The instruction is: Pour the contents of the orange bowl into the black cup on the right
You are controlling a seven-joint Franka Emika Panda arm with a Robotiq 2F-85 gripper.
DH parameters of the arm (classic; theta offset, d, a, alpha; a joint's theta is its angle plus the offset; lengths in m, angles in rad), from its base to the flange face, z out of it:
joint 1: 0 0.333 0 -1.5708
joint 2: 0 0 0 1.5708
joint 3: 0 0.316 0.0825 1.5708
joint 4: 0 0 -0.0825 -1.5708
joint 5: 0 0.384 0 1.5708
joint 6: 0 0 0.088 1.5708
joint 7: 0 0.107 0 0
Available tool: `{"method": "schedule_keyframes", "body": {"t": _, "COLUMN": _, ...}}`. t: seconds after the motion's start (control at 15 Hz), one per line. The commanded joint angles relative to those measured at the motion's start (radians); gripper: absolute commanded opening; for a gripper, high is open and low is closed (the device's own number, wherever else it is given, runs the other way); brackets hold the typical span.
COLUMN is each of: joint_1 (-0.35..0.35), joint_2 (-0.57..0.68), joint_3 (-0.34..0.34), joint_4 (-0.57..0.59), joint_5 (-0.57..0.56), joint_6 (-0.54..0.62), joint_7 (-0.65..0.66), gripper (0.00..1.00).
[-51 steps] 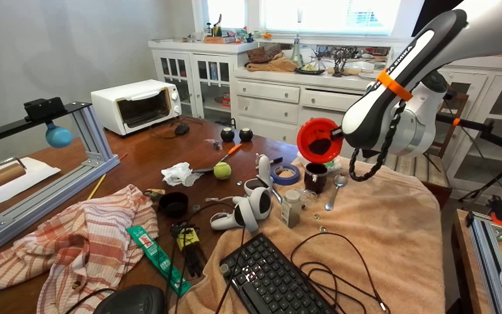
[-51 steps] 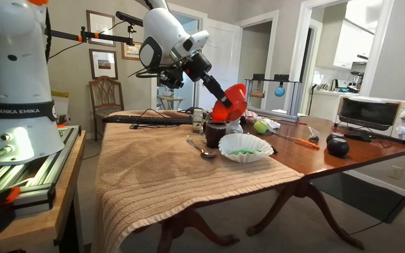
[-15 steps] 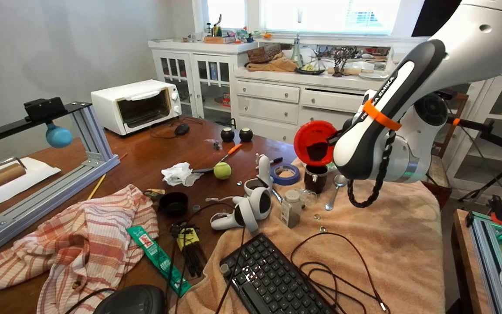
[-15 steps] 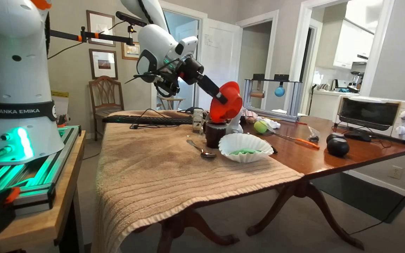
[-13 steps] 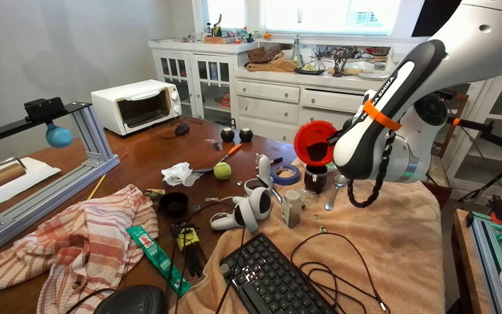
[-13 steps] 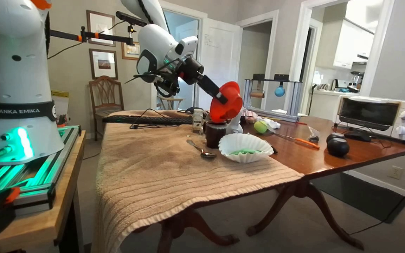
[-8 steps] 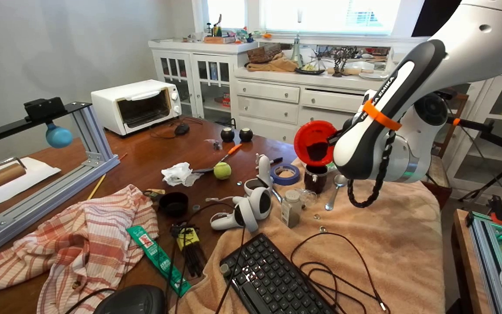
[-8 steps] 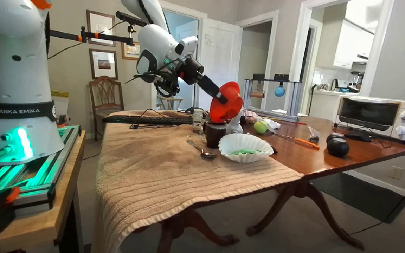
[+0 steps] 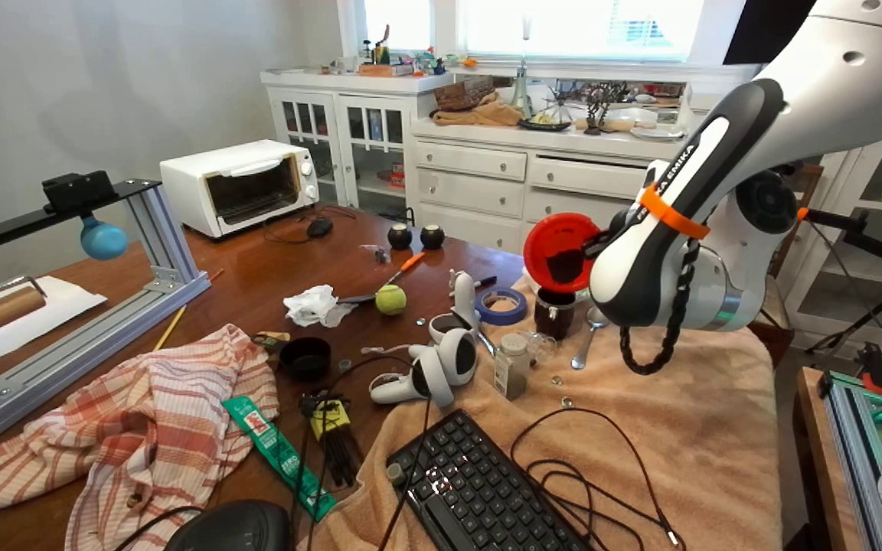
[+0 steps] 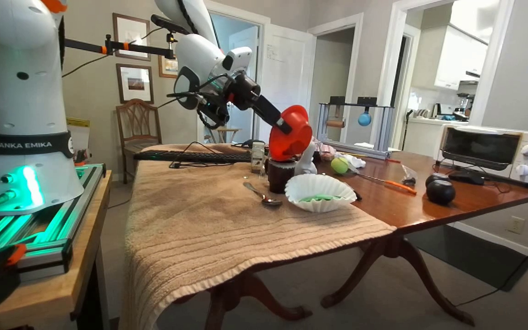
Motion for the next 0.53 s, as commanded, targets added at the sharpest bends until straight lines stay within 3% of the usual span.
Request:
{"method": "schedule_keyframes", "body": {"t": 0.0, "joint_1": -0.011, "joint_2": 0.031, "joint_3": 0.046, "joint_4": -0.004, "joint_5": 0.047, "joint_6": 0.068, "joint_7": -0.028, "gripper": 0.02}}
{"method": "schedule_keyframes", "body": {"t": 0.47, "joint_1": -0.02, "joint_2": 0.095, "joint_3": 0.077, "joint_4": 0.039, "joint_5": 0.057, "joint_6": 0.153, "joint_7": -0.046, "gripper": 0.02}}
